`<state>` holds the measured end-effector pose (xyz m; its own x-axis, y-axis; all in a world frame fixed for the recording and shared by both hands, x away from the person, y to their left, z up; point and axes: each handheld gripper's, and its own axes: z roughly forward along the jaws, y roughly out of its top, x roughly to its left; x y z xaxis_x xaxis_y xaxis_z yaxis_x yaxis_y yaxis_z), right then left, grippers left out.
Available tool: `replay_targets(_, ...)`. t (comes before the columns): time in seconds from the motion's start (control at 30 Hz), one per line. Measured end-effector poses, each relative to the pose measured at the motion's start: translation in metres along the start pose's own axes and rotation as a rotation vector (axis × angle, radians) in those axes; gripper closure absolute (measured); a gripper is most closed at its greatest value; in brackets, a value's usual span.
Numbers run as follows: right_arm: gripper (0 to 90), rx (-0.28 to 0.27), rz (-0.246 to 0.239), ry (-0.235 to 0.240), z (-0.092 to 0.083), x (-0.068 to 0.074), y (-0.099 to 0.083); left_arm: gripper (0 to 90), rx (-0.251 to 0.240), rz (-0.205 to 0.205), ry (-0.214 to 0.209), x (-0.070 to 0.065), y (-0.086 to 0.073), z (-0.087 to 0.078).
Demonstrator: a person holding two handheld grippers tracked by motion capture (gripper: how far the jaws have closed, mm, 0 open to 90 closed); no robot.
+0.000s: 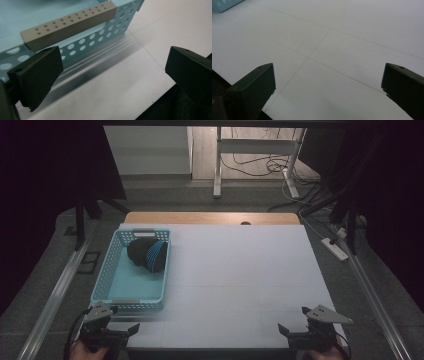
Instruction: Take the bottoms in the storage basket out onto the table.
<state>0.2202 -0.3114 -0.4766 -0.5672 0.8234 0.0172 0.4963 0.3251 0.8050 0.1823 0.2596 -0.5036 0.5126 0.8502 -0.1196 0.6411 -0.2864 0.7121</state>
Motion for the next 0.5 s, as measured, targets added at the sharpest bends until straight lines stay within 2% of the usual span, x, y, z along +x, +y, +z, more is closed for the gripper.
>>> replay_targets(0.13, 0.0, -0.017, 0.039, -0.001, -0.0016, -0.0032, -0.0005, 0.9, 0.013, 0.021, 0.01, -0.0025, 0.0006, 0.0013)
replay_targets(0.3, 0.0, -0.011, 0.055, 0.004, -0.0009, -0.0049, -0.0004, 0.3, 0.017, 0.031, 0.009, -0.0033, 0.0007, 0.0015)
replay_targets(0.5, 0.0, -0.002, 0.058, 0.015, 0.0005, -0.006, -0.0003, 0.0, 0.011, 0.022, -0.003, -0.002, 0.0008, 0.001)
